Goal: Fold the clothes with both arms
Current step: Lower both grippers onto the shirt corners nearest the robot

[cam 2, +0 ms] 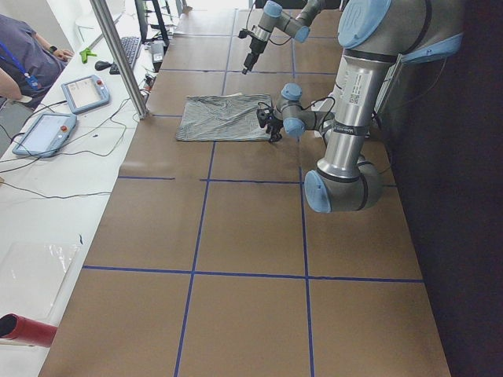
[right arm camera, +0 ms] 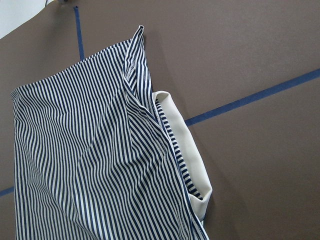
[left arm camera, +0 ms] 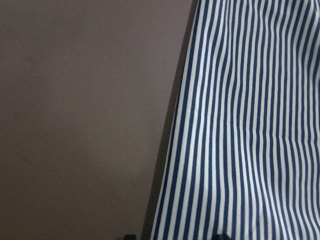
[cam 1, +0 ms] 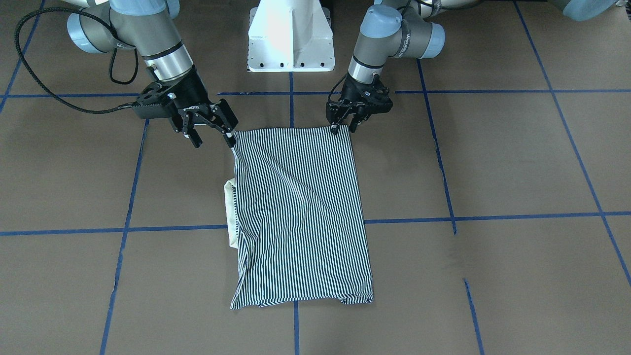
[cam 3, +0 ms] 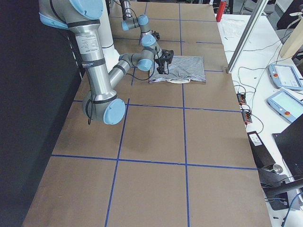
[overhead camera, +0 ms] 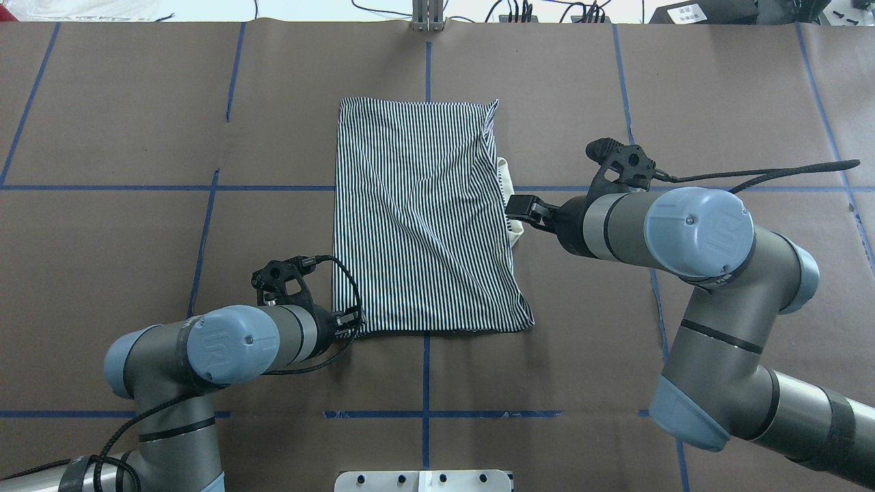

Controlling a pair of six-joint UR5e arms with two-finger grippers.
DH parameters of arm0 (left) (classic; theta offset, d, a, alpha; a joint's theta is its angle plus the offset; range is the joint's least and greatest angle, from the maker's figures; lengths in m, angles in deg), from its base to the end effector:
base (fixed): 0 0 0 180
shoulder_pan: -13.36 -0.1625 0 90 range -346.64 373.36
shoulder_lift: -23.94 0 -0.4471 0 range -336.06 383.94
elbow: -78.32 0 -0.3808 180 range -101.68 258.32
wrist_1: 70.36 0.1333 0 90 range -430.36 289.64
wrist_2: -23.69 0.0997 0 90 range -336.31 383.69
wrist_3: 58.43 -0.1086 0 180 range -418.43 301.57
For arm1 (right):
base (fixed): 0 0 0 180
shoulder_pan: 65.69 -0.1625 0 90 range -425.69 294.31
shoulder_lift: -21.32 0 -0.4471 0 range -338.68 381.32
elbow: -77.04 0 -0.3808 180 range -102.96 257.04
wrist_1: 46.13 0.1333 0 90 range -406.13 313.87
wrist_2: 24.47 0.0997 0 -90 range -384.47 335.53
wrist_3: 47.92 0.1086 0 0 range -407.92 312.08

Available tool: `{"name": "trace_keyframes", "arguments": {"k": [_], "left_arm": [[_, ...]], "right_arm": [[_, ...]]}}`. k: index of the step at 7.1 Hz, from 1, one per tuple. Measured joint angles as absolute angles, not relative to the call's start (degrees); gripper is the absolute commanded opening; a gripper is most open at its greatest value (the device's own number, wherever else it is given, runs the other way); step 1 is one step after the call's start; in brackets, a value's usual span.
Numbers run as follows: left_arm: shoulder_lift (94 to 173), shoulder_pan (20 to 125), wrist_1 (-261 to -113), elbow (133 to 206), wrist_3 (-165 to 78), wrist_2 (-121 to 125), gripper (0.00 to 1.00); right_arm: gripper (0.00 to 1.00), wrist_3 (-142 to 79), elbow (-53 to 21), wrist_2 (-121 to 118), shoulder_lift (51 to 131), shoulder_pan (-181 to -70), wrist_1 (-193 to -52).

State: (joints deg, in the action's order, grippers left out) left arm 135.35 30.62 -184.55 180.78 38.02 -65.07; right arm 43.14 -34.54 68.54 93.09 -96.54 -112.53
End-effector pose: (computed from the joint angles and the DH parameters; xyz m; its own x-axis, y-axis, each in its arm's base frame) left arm 0.5559 -0.3148 0.3394 0.4667 -0.2626 -0.8445 0.3689 0.9257 -0.0840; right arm -0.4273 -0.4039 0.3027 0.3755 0.2458 0.8936 -0.4788 0.8770 -0.0400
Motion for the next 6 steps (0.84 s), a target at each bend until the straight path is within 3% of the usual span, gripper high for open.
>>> {"name": "trace_keyframes", "arguments": {"k": [1,4,6], "left_arm": [[135.4,30.6,-184.7,180.7,38.1,-65.1,0.0],[135.5,30.6,-184.7,181.0,37.9,-65.2,0.0],[135.5,30.6,-184.6,181.2,37.8,-65.1,0.0]], "right_arm": [[1.0,43.1,-34.6,68.6,93.2,-96.5,-112.5],[1.0,43.1,-34.6,68.5,93.3,-96.5,-112.5],[0.92,45.1,-34.5,66.5,93.1,-94.8,-112.9]]}}
